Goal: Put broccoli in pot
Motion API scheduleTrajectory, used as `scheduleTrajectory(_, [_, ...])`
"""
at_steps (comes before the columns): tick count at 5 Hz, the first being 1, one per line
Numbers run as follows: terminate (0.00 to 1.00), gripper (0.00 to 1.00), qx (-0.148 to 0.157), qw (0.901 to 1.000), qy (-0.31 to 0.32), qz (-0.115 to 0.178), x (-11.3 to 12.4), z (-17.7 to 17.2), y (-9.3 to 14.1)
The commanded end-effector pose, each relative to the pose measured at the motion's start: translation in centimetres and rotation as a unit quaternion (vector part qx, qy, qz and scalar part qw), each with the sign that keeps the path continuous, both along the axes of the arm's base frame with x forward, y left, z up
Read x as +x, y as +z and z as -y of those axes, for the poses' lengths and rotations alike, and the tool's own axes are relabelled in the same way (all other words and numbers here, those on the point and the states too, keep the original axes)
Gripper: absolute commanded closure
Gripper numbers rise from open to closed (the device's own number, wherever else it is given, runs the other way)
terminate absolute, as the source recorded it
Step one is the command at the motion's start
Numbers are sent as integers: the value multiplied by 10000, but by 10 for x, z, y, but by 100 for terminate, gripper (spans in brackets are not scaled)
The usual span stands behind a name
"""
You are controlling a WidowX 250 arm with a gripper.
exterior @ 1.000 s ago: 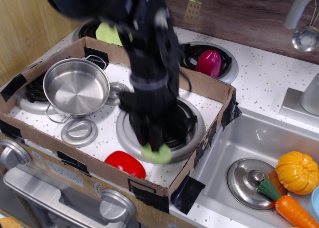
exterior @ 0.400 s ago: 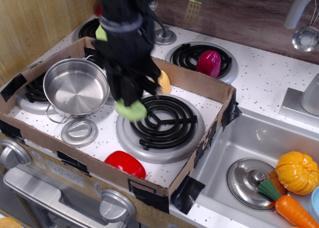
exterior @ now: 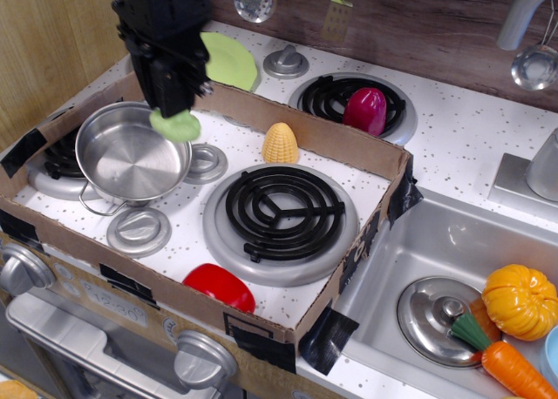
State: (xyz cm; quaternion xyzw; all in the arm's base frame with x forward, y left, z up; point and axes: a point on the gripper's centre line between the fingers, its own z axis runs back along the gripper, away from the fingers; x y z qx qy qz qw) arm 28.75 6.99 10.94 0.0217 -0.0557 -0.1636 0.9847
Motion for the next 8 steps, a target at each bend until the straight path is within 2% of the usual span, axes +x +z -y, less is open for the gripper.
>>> scheduleTrajectory(1, [0,100,166,9978,-163,622,20,-37,6])
scheduleTrajectory(2, [0,100,45,9969,-180,770,18,-49,-9])
scheduleTrajectory(3, [0,0,-304,9973,-243,628,17,-54,-20])
scheduleTrajectory(4, [0,0,-391,9973,-286,545,17,-52,-21])
scheduleTrajectory(7, [0,0,-391,9973,-286,545,17,-52,-21])
scheduleTrajectory(8, [100,0,-391,9973,-286,545,17,-52,-21])
